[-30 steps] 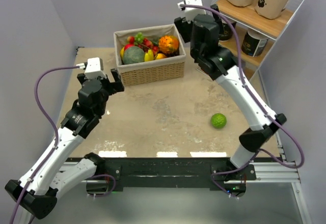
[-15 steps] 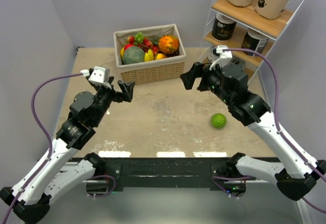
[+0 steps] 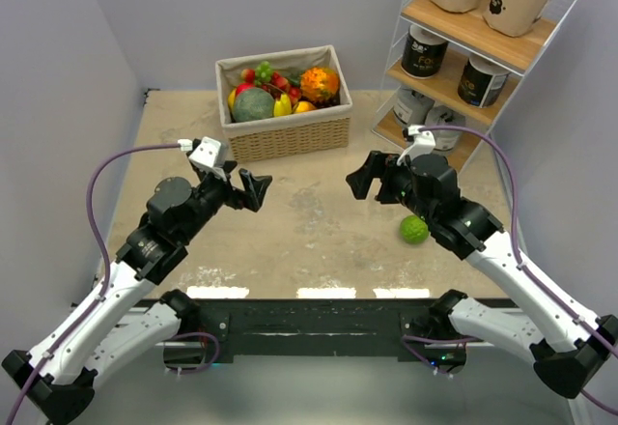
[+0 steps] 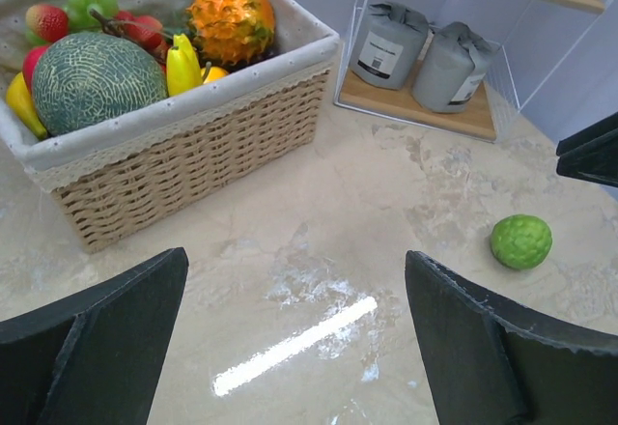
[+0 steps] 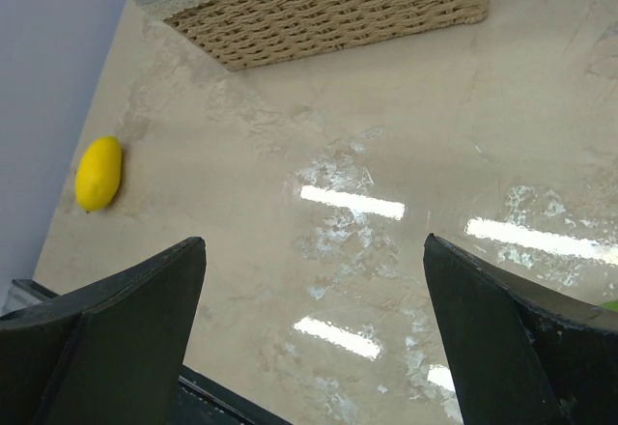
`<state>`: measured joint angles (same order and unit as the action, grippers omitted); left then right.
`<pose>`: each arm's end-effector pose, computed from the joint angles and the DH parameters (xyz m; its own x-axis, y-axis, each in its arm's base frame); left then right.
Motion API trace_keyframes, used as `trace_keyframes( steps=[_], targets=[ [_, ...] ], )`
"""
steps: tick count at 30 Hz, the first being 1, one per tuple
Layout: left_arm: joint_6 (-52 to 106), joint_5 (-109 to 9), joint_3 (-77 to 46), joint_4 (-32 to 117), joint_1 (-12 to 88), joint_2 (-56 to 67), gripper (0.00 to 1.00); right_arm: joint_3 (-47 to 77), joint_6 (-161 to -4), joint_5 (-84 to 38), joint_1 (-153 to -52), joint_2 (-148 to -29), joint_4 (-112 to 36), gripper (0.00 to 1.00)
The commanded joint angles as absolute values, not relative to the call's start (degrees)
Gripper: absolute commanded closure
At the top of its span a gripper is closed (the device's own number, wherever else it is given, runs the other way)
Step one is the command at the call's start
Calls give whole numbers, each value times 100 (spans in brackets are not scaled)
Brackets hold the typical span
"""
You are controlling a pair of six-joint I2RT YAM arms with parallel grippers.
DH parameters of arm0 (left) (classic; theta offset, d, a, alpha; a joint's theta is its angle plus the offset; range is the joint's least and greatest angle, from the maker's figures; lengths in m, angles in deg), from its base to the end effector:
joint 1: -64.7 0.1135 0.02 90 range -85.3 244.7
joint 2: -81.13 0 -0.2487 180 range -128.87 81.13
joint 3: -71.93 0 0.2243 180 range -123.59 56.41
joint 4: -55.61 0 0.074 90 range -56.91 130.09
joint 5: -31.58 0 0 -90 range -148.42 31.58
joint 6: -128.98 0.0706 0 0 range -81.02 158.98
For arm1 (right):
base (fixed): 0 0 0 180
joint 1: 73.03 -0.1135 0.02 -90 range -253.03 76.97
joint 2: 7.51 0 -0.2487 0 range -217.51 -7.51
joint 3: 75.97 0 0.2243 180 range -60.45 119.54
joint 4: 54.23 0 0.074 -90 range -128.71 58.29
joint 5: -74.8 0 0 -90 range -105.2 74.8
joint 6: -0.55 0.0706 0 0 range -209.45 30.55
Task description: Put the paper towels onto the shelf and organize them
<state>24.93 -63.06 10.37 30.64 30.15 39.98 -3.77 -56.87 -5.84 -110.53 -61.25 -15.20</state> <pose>0.1571 -0.1013 0.3439 -0.1846 -0.1667 -0.9686 0.4680 0.8517 -0.2358 0.1817 0.1249 0.3346 -0.4933 0.2912 -0.8197 -0.2542 0.8529 0.4560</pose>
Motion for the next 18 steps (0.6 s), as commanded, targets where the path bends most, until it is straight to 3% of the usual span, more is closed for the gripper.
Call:
trace_keyframes(
  steps=[1,18],
  targets=[
    [2535,-6246,1097,3279,2998,4122,0,-412,-5851,-887,-11047,-5910,-2060,1],
    [2562,-6369,1124,3298,2998,4131,0,-95,-6141,-615,-11047,-5840,-2210,1]
  ],
)
